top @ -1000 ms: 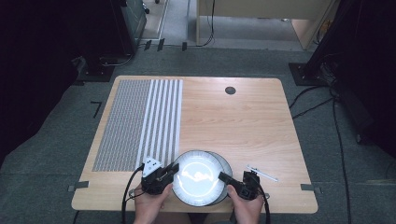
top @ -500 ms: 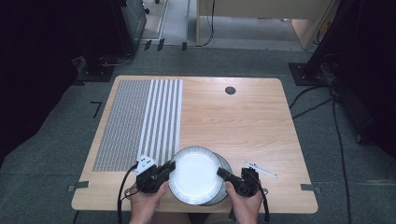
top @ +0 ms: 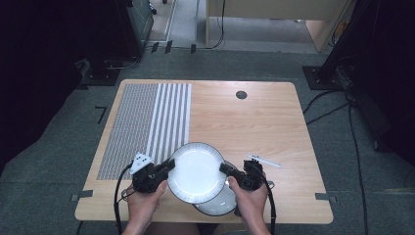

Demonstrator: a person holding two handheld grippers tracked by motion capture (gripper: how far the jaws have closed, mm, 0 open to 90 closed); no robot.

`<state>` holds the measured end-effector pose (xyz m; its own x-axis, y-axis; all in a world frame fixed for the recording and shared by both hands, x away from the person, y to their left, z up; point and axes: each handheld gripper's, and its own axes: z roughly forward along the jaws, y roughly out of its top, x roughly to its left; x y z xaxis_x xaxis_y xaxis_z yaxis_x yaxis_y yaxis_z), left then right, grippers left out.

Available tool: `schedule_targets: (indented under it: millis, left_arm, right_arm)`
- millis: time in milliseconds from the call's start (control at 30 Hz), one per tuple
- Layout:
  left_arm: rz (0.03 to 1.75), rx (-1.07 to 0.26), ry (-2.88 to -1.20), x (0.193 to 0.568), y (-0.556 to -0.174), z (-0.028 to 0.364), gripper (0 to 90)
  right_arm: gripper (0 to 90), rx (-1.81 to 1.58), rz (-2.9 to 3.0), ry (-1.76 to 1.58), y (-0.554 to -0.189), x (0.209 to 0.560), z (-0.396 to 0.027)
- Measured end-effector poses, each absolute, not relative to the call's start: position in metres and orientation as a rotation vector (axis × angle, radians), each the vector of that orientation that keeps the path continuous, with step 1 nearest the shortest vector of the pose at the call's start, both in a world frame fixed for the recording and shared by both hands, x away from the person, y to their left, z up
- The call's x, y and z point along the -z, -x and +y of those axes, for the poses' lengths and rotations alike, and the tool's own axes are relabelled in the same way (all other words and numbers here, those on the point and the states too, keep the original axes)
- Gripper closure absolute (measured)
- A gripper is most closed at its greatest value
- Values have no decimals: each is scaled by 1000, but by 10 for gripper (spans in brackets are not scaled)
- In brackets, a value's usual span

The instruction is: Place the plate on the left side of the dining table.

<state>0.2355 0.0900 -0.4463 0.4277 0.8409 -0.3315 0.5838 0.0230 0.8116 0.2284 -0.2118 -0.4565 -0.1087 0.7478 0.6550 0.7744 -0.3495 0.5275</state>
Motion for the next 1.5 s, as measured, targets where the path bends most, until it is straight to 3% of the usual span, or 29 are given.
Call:
schedule_targets:
  millis: [667,1500]
  left_arm:
    - [1291,-383,-1629,413,-279,140,837]
    - [1395,-389,-1575,400,-344,201,834]
  right_arm:
    - [857,1481,-1834,1990,-290,422,-163]
    - [856,1422,-1906,1942,-374,400,-95]
